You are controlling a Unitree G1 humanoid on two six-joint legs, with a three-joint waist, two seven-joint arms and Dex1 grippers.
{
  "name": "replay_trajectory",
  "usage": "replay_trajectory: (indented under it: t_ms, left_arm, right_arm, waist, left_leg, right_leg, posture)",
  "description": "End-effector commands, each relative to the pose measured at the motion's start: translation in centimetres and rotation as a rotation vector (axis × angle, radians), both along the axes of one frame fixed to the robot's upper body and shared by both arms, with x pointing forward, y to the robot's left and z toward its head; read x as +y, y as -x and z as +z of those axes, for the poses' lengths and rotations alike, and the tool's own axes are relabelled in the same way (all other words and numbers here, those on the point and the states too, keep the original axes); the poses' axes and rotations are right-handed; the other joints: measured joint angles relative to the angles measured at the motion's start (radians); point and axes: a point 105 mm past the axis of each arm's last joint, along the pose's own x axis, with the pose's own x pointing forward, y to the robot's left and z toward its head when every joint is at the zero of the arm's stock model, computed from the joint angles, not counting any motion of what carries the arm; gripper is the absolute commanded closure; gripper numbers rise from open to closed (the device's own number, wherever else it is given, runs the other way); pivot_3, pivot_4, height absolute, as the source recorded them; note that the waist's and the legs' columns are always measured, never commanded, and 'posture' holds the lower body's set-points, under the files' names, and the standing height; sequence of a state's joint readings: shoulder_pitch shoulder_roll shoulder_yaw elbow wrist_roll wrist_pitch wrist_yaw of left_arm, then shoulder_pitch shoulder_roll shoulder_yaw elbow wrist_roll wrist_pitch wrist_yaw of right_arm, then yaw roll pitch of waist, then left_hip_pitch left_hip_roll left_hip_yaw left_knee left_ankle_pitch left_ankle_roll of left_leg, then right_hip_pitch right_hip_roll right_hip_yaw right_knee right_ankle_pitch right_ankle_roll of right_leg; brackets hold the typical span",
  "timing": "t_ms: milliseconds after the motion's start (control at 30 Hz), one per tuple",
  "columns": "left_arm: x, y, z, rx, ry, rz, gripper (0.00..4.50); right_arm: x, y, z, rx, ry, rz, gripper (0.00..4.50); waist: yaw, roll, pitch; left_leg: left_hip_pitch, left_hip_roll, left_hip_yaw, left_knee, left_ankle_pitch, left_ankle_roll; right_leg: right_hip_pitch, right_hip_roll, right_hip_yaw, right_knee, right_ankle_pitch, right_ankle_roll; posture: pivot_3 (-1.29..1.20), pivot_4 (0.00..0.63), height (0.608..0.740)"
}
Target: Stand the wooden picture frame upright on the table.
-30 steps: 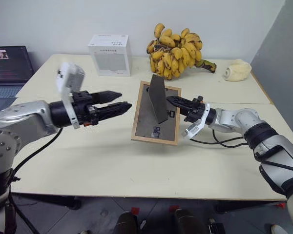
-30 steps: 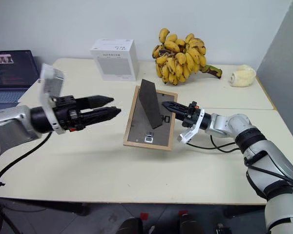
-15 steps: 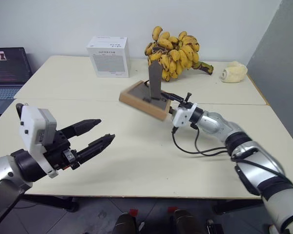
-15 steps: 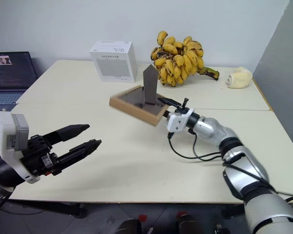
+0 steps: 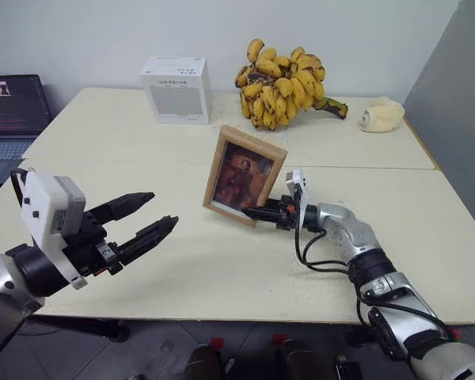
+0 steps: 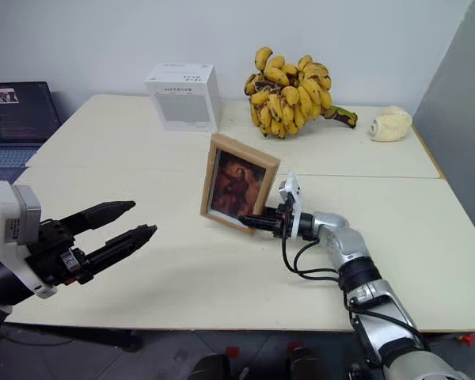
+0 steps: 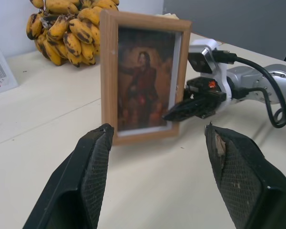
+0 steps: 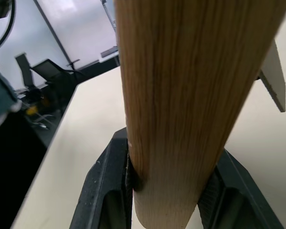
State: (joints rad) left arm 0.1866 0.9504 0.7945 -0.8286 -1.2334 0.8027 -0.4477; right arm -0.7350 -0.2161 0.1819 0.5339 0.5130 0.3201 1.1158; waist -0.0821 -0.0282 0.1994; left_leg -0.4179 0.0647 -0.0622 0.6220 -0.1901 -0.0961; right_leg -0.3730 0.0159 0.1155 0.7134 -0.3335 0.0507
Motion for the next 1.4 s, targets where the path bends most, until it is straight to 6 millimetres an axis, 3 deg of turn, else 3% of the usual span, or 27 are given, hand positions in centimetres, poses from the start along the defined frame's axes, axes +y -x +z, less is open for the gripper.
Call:
replay_trajectory:
  t_ms: [33, 300, 400, 467, 667, 900, 1100, 1233, 1400]
  left_arm:
    - [-0.2, -0.1, 0.9, -0.039, -0.01, -0.015, 1.24]
    - [-0.5, -0.5, 1.4, -0.042, -0.026, -0.04, 1.24]
    - [-0.5, -0.6, 1.6, -0.043, -0.027, -0.044, 1.24]
    - [-0.5, -0.7, 1.6, -0.041, -0.027, -0.046, 1.2]
    - [-0.9, -1.0, 1.4, -0.044, -0.019, -0.054, 1.2]
    - [-1.7, -1.6, 1.2, -0.062, 0.01, -0.074, 1.2]
    - [-2.8, -1.8, 0.1, -0.033, 0.028, -0.122, 1.2]
    - [-3.1, -1.9, -1.1, -0.001, 0.006, -0.144, 1.2]
    - [-2.5, -2.6, -2.0, 0.019, -0.021, -0.112, 1.2]
  right_arm:
    - [0.6, 0.5, 0.4, -0.012, -0.042, 0.002, 3.21]
    - [0.3, 1.4, -5.0, -0.112, 0.157, -0.009, 3.21]
    - [-0.1, 1.3, -5.9, -0.127, 0.196, -0.012, 3.21]
    - [-0.4, 1.0, -5.9, -0.121, 0.193, -0.028, 2.51]
    - [-0.7, 0.3, -5.5, -0.163, 0.211, -0.059, 1.08]
    - [-1.8, 0.6, -4.7, -0.206, 0.232, -0.059, 0.94]
    - [-4.7, 1.2, -3.5, -0.263, 0.29, -0.103, 0.94]
    - [-7.1, 2.1, -0.6, -0.322, 0.303, -0.178, 0.94]
    - [-8.2, 4.3, 4.0, -0.317, 0.218, -0.263, 0.94]
  waist:
    - [-0.001, 0.0, 0.0]
    - [-0.002, -0.001, 0.0]
    - [-0.002, -0.001, 0.0]
    - [-0.002, -0.002, -0.001]
    - [-0.001, -0.002, -0.001]
    - [0.001, -0.002, -0.001]
    - [0.002, -0.002, -0.001]
    - [0.002, -0.002, -0.001]
    - [0.001, -0.001, 0.0]
  left_leg:
    - [0.0, 0.0, 0.001, 0.0, 0.0, 0.0]
    - [0.001, 0.0, 0.007, -0.002, 0.0, 0.0]
    - [0.003, 0.0, 0.007, -0.002, 0.0, 0.0]
    - [0.003, 0.0, 0.007, -0.001, 0.0, 0.0]
    - [0.002, 0.0, 0.008, -0.001, 0.0, 0.0]
    - [0.002, 0.0, 0.008, -0.001, 0.0, 0.0]
    - [0.001, 0.0, 0.008, -0.003, 0.0, -0.001]
    - [0.001, 0.0, 0.008, -0.006, 0.0, 0.0]
    - [0.001, 0.0, 0.008, -0.011, 0.0, 0.0]
  right_leg:
    - [0.0, 0.0, 0.001, 0.0, 0.0, 0.0]
    - [-0.002, 0.0, 0.006, -0.002, -0.003, 0.006]
    - [0.0, 0.0, 0.006, -0.002, -0.003, 0.006]
    - [0.0, 0.0, 0.006, -0.002, -0.003, 0.006]
    - [0.0, 0.0, 0.007, -0.002, -0.003, 0.006]
    - [0.0, 0.0, 0.007, -0.003, -0.003, 0.006]
    - [-0.001, 0.0, 0.007, -0.005, -0.003, 0.006]
    - [-0.001, 0.0, 0.007, -0.008, -0.003, 0.006]
    - [-0.002, 0.0, 0.008, -0.011, -0.003, 0.006]
  posture:
    - [0.0, 0.15, 0.74]
    - [0.0, 0.15, 0.74]
    - [0.0, 0.15, 0.74]
    - [0.0, 0.15, 0.74]
    - [0.0, 0.15, 0.74]
    - [0.0, 0.15, 0.74]
    - [0.0, 0.15, 0.74]
    - [0.0, 0.15, 0.74]
    - [0.0, 0.15, 0.74]
